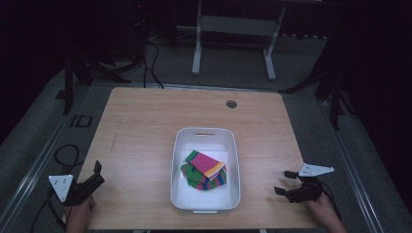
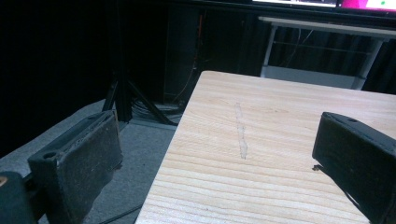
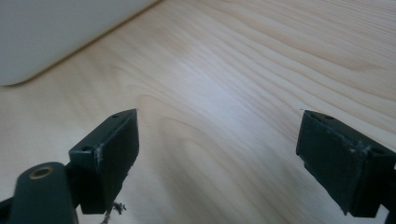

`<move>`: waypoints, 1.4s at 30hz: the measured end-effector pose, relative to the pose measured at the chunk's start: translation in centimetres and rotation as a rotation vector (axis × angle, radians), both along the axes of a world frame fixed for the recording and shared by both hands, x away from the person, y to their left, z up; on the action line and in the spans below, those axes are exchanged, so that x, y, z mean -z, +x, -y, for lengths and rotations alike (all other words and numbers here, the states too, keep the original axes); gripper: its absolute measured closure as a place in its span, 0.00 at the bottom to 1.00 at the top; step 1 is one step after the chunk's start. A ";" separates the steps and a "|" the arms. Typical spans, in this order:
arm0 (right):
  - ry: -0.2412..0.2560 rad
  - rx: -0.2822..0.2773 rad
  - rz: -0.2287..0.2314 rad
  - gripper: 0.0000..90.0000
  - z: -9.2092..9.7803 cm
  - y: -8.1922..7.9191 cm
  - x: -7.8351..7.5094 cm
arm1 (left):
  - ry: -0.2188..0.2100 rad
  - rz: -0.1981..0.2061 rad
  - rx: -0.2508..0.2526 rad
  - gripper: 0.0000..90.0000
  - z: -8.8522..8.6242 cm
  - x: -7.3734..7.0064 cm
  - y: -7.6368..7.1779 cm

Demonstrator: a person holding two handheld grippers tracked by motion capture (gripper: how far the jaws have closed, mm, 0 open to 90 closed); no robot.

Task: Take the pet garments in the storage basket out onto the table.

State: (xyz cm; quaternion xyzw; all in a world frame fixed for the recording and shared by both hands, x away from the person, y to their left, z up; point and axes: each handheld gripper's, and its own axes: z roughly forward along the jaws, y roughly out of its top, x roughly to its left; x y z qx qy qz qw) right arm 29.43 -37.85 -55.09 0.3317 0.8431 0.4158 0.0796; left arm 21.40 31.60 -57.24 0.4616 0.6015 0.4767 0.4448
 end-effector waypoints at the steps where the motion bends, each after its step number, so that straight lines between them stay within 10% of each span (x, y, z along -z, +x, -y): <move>1: -0.003 -0.018 -0.003 0.14 -0.3 0.0 -0.1 | 0.000 0.001 0.000 0.02 0.0 0.0 0.0; 18: -0.033 -0.199 -0.045 0.15 -3.8 0.4 -1.5 | -0.005 0.002 0.004 0.02 -0.1 0.0 0.0; 42: -0.013 -0.350 0.023 0.12 -10.0 0.2 -10.1 | -0.006 0.004 0.010 0.02 -0.1 0.0 0.0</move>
